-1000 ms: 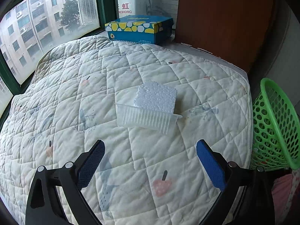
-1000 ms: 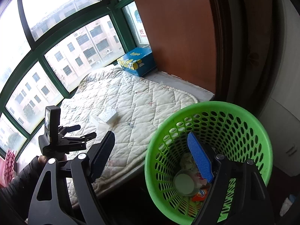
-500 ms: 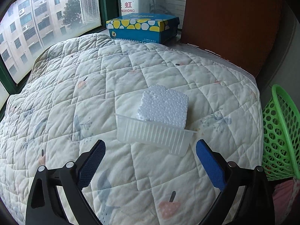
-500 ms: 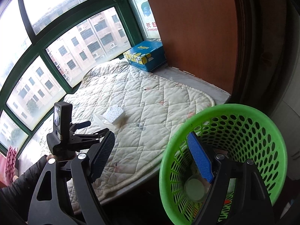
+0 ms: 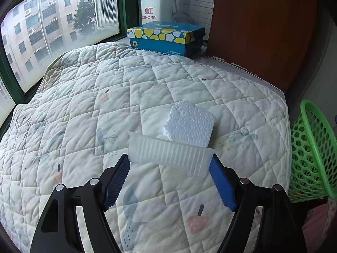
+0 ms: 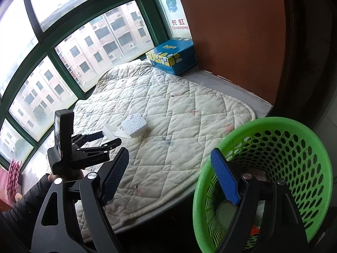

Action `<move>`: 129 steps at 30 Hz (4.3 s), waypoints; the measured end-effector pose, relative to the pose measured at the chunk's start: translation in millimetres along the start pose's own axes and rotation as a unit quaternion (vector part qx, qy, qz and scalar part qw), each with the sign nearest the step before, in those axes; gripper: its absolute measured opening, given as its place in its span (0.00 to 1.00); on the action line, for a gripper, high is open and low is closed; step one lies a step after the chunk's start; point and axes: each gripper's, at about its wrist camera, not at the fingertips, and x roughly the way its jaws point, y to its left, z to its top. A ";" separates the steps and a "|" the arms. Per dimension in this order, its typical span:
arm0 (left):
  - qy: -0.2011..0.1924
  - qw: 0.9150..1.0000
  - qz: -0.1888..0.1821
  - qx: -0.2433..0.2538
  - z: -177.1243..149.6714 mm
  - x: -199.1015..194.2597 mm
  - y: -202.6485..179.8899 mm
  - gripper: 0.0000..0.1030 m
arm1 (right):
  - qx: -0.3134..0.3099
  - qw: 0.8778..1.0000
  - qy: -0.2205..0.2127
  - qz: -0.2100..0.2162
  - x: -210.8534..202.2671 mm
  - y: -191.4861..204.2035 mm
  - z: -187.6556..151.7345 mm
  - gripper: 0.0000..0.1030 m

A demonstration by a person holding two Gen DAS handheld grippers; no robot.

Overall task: Collect trash
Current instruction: 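Grasp the clear plastic tray with the left tool while the right tool grasps the white foam block, then carry the foam block to the green basket while the left tool holds the tray, then drop the white foam block into the green basket with the right tool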

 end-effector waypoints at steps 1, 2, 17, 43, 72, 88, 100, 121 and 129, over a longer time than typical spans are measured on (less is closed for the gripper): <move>-0.001 1.000 0.002 -0.002 -1.7 -4.2 2.7 0.71 | -0.001 1.000 0.002 0.002 2.7 1.8 0.2 0.77; -0.001 1.000 0.005 -0.005 -3.5 -8.5 5.7 0.71 | -0.003 1.000 0.005 0.007 6.8 4.6 0.6 0.77; -0.022 0.998 0.043 -0.048 -28.9 -70.7 59.7 0.71 | -0.100 0.993 0.063 0.025 92.3 63.7 12.5 0.77; -0.016 0.995 0.048 -0.087 -45.8 -77.3 88.2 0.71 | -0.198 0.970 0.140 -0.012 233.5 103.9 27.0 0.65; -0.052 0.997 0.023 -0.061 -39.7 -114.4 21.7 0.71 | -0.127 0.990 0.060 -0.015 66.8 77.1 6.0 0.65; -0.064 0.997 -0.023 -0.020 -22.6 -119.4 -48.8 0.71 | -0.062 0.996 0.021 -0.060 -17.0 16.2 -25.2 0.65; -0.069 0.996 -0.056 0.010 -5.2 -117.2 -98.2 0.71 | -0.015 0.995 0.003 -0.098 -54.0 -33.6 -38.9 0.65; -0.069 0.991 -0.095 0.068 11.1 -113.6 -171.7 0.71 | 0.058 0.988 -0.026 -0.142 -110.2 -99.8 -64.7 0.74; -0.061 0.989 -0.109 0.086 10.8 -106.6 -201.0 0.71 | 0.068 0.985 -0.039 -0.154 -135.8 -113.2 -75.2 0.77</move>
